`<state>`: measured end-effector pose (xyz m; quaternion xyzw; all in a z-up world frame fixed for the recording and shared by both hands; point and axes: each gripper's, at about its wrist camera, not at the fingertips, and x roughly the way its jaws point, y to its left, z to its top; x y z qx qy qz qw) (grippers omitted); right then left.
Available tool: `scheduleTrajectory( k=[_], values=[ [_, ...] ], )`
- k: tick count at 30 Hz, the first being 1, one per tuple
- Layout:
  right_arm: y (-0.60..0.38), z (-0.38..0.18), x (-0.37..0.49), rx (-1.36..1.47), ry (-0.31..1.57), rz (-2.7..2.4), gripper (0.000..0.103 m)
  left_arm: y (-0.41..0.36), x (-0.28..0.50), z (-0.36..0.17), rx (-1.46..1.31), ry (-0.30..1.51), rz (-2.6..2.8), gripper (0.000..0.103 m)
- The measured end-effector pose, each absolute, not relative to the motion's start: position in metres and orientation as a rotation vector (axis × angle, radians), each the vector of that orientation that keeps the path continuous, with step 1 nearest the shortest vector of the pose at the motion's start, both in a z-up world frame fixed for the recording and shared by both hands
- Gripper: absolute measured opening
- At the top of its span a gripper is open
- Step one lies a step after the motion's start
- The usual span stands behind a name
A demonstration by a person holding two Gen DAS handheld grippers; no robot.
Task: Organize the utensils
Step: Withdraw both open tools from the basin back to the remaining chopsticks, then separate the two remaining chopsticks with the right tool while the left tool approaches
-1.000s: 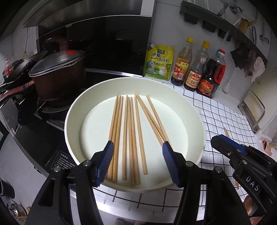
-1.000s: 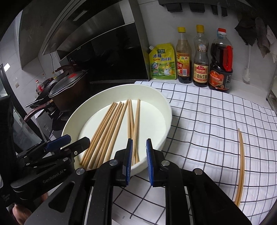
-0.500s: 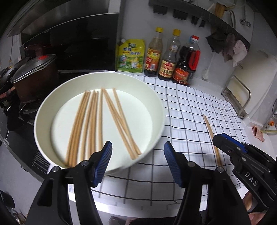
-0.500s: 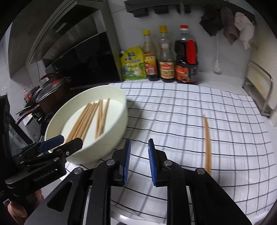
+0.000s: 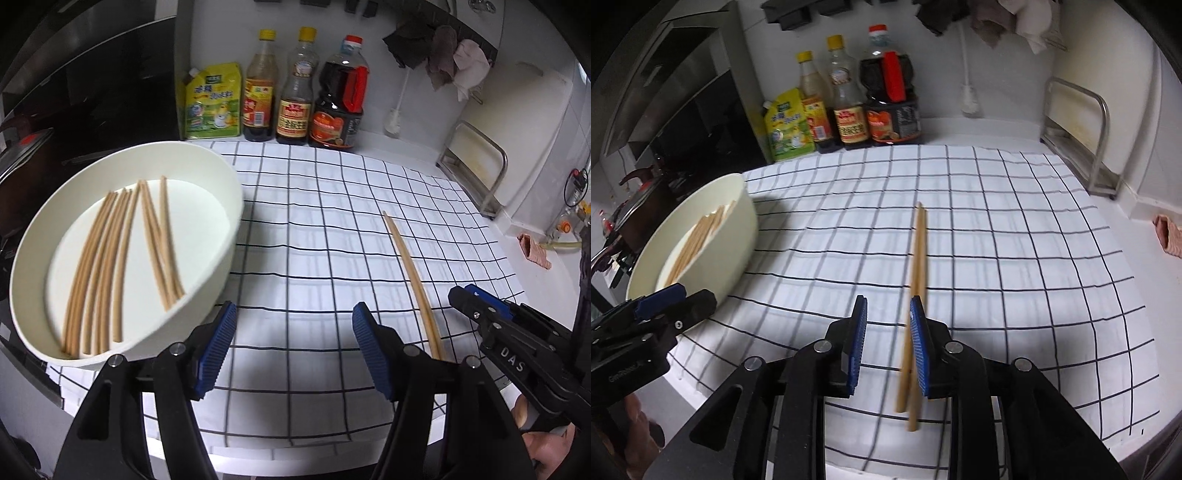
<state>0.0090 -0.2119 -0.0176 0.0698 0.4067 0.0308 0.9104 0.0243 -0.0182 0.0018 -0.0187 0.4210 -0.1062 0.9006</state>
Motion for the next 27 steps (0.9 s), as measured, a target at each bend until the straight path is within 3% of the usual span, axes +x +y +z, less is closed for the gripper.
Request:
scheduleTrajectory(
  k=[27],
  values=[
    [-0.22, -0.067, 0.037, 0.057, 0.955, 0.051, 0.023, -0.059, 0.05, -0.035, -0.035, 0.947, -0.245, 0.07]
  ],
)
